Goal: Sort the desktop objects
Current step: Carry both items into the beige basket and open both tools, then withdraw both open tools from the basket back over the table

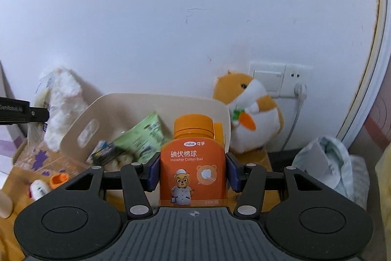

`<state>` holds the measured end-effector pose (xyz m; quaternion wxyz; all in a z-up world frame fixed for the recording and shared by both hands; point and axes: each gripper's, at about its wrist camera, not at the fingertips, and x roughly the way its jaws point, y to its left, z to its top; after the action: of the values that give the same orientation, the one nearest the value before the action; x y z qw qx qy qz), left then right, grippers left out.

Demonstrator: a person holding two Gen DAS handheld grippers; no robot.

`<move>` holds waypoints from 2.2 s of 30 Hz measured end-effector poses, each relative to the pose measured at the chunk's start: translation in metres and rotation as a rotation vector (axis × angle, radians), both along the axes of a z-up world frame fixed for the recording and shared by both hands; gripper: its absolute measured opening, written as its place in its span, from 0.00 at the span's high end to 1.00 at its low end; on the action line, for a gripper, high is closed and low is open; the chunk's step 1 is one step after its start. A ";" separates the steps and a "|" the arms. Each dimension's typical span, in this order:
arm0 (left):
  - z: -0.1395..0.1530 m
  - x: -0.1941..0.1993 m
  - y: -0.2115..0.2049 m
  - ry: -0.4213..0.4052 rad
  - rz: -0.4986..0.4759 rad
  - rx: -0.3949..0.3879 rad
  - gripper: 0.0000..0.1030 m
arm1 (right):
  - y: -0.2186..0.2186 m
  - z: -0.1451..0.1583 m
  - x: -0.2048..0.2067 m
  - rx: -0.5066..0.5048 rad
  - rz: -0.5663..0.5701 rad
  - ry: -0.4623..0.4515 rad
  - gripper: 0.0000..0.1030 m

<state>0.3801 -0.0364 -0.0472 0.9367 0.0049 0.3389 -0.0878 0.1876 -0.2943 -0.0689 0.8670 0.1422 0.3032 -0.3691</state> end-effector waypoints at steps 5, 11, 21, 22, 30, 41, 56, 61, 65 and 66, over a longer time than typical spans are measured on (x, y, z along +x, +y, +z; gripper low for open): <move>-0.016 0.021 -0.036 0.007 -0.054 0.040 0.75 | -0.021 -0.011 0.028 0.038 0.003 0.021 0.51; -0.045 0.044 -0.061 0.066 -0.116 0.093 0.75 | -0.035 -0.028 0.049 0.025 0.008 0.071 0.51; -0.076 0.060 -0.070 0.116 -0.150 0.156 0.69 | -0.054 -0.054 0.063 0.083 0.055 0.142 0.51; -0.076 0.060 -0.069 0.116 -0.161 0.148 0.57 | -0.054 -0.055 0.062 0.085 0.057 0.136 0.51; -0.066 0.053 -0.062 0.099 -0.185 0.107 0.24 | -0.032 -0.044 0.061 -0.003 0.110 0.110 0.11; -0.044 0.023 -0.010 0.089 -0.219 0.103 0.23 | 0.019 -0.021 0.049 -0.084 0.189 0.091 0.00; -0.067 -0.031 0.104 0.200 -0.072 0.123 0.23 | 0.067 -0.055 -0.006 -0.006 0.263 0.129 0.00; -0.091 -0.050 0.131 0.283 0.011 0.070 0.23 | 0.071 -0.079 -0.018 0.047 0.257 0.172 0.00; -0.110 -0.061 0.141 0.342 0.041 0.057 0.23 | 0.074 -0.096 -0.022 0.073 0.263 0.208 0.00; -0.113 -0.061 0.142 0.349 0.042 0.060 0.23 | 0.075 -0.100 -0.022 0.076 0.268 0.220 0.00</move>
<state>0.3188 0.1053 -0.1606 0.8648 0.0105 0.4986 -0.0576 0.1653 -0.2189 -0.1687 0.8640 0.0921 0.4262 -0.2517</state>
